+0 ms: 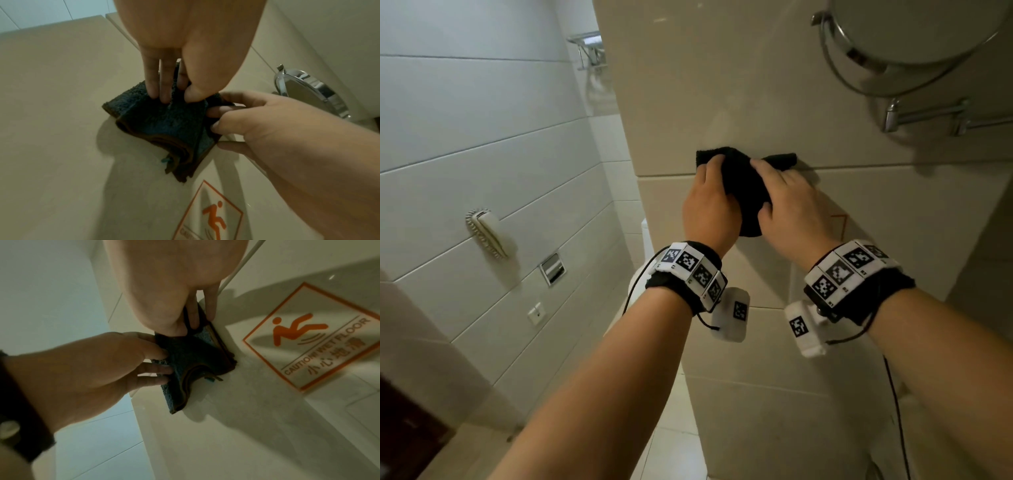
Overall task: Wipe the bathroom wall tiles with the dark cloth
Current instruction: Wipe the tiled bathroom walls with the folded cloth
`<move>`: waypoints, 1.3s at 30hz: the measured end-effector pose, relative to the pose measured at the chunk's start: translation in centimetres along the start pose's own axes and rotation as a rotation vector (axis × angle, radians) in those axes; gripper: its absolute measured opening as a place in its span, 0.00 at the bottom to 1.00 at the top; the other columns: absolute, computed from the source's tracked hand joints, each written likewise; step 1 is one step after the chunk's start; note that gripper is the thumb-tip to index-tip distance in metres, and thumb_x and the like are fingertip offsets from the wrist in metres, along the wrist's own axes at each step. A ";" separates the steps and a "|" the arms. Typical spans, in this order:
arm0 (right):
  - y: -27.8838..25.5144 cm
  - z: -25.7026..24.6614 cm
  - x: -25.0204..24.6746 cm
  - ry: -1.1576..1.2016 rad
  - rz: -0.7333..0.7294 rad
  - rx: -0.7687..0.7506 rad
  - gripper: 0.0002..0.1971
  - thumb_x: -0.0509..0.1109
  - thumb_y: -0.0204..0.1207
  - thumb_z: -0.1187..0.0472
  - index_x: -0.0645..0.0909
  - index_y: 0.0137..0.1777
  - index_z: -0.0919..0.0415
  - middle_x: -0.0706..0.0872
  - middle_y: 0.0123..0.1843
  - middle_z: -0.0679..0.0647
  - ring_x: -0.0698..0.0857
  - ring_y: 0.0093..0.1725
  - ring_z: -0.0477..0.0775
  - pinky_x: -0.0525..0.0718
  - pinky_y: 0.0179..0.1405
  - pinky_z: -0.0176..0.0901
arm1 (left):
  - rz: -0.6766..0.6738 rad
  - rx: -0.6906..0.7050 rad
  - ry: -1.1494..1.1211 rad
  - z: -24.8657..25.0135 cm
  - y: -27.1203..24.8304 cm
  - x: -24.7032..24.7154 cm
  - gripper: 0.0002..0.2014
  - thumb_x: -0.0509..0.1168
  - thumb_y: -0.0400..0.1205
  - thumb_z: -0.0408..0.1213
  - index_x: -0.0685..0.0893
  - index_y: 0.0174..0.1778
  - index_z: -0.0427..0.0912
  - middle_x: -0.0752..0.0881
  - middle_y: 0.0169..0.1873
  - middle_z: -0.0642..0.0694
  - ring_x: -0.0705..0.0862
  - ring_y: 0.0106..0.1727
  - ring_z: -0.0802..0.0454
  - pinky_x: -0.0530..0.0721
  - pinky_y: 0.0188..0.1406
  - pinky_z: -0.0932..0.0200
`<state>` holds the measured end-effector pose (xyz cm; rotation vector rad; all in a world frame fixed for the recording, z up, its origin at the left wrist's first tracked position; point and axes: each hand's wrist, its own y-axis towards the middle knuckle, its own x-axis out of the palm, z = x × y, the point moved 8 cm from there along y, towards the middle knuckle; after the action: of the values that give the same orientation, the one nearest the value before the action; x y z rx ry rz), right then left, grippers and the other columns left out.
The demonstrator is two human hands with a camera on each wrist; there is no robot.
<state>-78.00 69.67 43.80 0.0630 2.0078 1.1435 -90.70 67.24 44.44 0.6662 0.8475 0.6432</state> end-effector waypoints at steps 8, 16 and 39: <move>-0.1 0.4 -1.8 0.178 0.073 -0.005 0.23 0.64 0.78 0.71 0.79 0.71 0.57 0.88 0.57 0.59 0.85 0.56 0.58 0.84 0.57 0.48 | -0.101 -0.083 0.018 1.0 -1.7 0.0 0.35 0.60 0.84 0.34 0.55 0.88 0.49 0.76 0.73 0.43 0.84 0.54 0.46 0.75 0.41 0.58; -0.7 -2.2 -3.3 0.260 0.058 -0.056 0.15 0.69 0.79 0.65 0.85 0.65 0.55 0.90 0.53 0.53 0.87 0.52 0.55 0.81 0.52 0.40 | -0.116 -0.158 0.093 -0.1 -2.5 -3.8 0.15 0.63 0.84 0.41 0.79 0.68 0.50 0.79 0.56 0.48 0.80 0.57 0.44 0.78 0.51 0.53; -3.7 -19.4 11.6 0.401 -0.634 -0.177 0.09 0.73 0.74 0.55 0.84 0.54 0.45 0.74 0.56 0.49 0.71 0.59 0.51 0.73 0.60 0.44 | -0.341 -0.440 0.321 -10.0 -10.7 -21.7 0.06 0.74 0.77 0.31 0.85 0.46 0.45 0.87 0.39 0.46 0.85 0.42 0.49 0.81 0.38 0.60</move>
<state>-97.46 58.57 39.04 -0.8921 2.0208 0.9490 -107.38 47.30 41.47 0.0150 1.0441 0.6053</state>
